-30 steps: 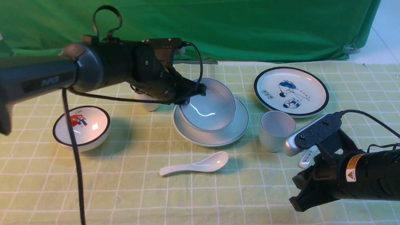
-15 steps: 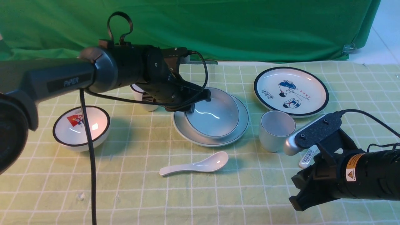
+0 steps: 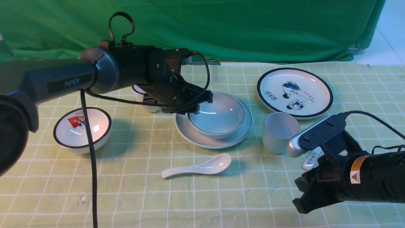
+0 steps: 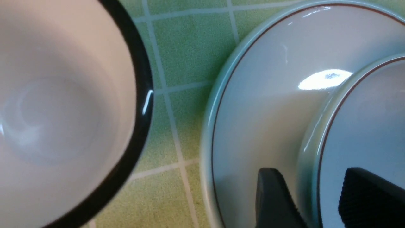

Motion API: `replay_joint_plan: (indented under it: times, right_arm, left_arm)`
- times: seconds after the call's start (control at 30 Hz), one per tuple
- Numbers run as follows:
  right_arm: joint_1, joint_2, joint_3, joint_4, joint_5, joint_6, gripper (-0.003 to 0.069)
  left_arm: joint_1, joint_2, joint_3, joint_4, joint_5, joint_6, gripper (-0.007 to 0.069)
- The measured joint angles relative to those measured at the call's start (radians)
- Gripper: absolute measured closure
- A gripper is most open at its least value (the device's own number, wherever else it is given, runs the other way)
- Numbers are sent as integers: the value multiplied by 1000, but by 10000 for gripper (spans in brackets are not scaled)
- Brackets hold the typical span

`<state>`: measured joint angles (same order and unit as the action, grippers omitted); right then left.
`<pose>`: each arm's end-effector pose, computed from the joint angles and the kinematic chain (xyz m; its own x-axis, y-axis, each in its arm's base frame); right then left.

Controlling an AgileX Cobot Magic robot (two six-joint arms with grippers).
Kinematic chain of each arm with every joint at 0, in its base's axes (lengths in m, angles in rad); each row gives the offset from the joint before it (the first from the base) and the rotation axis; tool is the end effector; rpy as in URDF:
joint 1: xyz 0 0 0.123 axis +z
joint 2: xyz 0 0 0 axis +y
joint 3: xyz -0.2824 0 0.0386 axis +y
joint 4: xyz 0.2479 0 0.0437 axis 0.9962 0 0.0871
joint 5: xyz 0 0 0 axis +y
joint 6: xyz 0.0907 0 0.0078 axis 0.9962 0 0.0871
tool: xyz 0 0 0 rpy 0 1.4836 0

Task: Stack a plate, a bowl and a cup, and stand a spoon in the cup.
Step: Use the left arm to put the blue rice bowl into the blue large plate in the middle, then use the right arm to grab a blue teacup

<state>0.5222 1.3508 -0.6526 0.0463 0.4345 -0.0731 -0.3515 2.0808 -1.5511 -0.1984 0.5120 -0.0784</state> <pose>0.2068 0.1210 0.2023 -0.7336 -0.4580 -0.5021 -0.5302 0.8479 0.0012 0.4293 -0.1668 0.1895 -0.8361 0.0424 -0.5469 0.1934 0.9558 -0.2216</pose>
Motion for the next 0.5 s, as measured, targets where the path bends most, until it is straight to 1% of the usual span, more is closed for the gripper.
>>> replay_joint_plan:
  times: [0.13,0.17,0.23,0.27,0.3,0.37,0.4,0.43,0.5]
  right_arm:
    - [0,0,0,0,0,0,475]
    - [0,0,0,0,0,0,475]
    - [0,0,0,0,0,0,470]
    - [0,0,0,0,0,0,470]
    - [0,0,0,0,0,0,466]
    - [0,0,0,0,-6,0,458]
    - [0,0,0,0,-12,0,447]
    - [0,0,0,0,-13,0,444]
    - [0,0,0,0,-16,0,398]
  left_arm:
    - [0,-34,0,47,24,-15,224]
    - [0,-37,0,47,24,-15,221]
    - [0,-105,0,120,32,-67,202]
    - [0,-111,0,125,32,-74,202]
    - [0,-176,0,166,36,-93,209]
    - [0,-247,0,184,37,-105,223]
    - [0,-308,0,191,37,-108,248]
    - [0,-319,0,191,37,-108,252]
    - [0,-452,0,198,36,-109,312]
